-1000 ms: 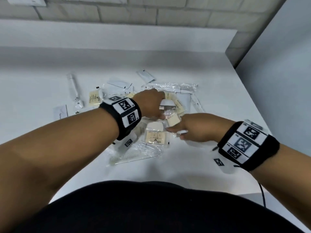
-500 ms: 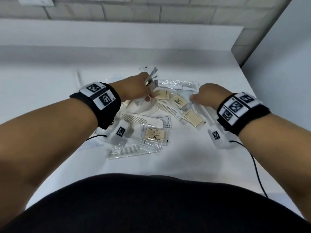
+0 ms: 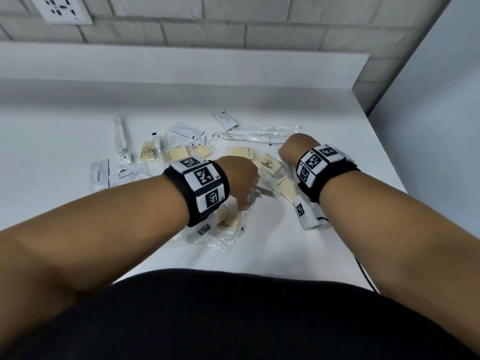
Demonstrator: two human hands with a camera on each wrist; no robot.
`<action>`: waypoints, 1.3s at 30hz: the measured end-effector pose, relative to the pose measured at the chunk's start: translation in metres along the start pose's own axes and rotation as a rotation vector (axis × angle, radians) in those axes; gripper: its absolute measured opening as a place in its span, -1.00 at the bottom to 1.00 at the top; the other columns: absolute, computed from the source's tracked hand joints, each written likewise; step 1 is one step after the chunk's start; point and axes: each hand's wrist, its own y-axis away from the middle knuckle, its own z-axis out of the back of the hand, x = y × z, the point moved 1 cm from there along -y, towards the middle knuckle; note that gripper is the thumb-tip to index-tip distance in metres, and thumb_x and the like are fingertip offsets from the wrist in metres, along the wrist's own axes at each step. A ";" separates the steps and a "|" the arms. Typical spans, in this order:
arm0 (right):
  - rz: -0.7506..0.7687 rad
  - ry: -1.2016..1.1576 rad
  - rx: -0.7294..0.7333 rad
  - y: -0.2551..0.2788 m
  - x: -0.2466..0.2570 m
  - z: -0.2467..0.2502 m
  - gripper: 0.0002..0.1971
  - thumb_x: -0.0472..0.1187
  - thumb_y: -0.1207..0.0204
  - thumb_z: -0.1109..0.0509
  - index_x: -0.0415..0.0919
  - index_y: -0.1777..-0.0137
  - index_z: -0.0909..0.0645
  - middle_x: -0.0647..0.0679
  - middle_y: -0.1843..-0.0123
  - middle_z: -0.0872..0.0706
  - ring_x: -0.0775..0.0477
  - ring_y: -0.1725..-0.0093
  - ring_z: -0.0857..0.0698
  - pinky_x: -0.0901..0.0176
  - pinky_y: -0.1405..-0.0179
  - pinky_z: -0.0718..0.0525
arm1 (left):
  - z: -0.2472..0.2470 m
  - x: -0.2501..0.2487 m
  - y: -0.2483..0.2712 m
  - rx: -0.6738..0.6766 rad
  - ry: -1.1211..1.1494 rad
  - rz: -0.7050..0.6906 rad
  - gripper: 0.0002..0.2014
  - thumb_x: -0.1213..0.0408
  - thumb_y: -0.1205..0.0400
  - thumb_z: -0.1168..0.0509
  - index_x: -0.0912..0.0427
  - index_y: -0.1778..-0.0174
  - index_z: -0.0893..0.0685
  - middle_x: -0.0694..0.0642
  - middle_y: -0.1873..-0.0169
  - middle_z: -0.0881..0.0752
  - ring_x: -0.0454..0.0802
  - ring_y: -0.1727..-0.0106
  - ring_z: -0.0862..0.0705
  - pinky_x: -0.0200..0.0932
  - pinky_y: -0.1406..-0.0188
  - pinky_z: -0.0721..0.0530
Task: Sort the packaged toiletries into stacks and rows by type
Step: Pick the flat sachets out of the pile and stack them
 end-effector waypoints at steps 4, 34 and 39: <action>-0.011 -0.008 0.012 0.006 0.007 0.005 -0.63 0.11 -0.58 -0.33 -0.26 0.03 -0.59 -0.12 0.10 -0.62 -0.19 -0.09 -0.70 0.03 -0.15 -0.65 | -0.001 -0.002 -0.001 -0.014 0.028 0.013 -0.67 -0.04 -0.41 -0.45 0.12 0.07 -0.72 0.00 0.20 -0.70 -0.02 0.18 -0.65 -0.18 0.33 -0.54; 0.459 -1.379 0.074 0.098 0.043 0.060 -0.94 -0.35 -0.50 -0.46 -0.23 0.07 -0.64 0.04 0.52 -0.59 0.14 0.65 -0.39 0.37 0.71 -0.30 | 0.035 0.050 0.063 -0.468 2.265 -0.166 -0.46 -0.09 -0.70 -0.10 0.35 -0.29 -0.56 0.33 -0.15 -0.68 0.26 -0.12 -0.70 0.21 -0.26 -0.61; 0.330 -1.163 -0.135 0.102 0.091 0.046 -0.54 -0.14 -0.33 -0.63 -0.18 -0.15 -0.54 -0.09 0.00 -0.69 -0.06 0.10 -0.72 0.18 0.23 -0.67 | 0.020 0.051 0.078 -0.229 2.372 -0.185 -0.44 -0.10 -0.68 -0.12 0.35 -0.32 -0.55 0.41 -0.12 -0.69 0.31 -0.11 -0.71 0.27 -0.28 -0.60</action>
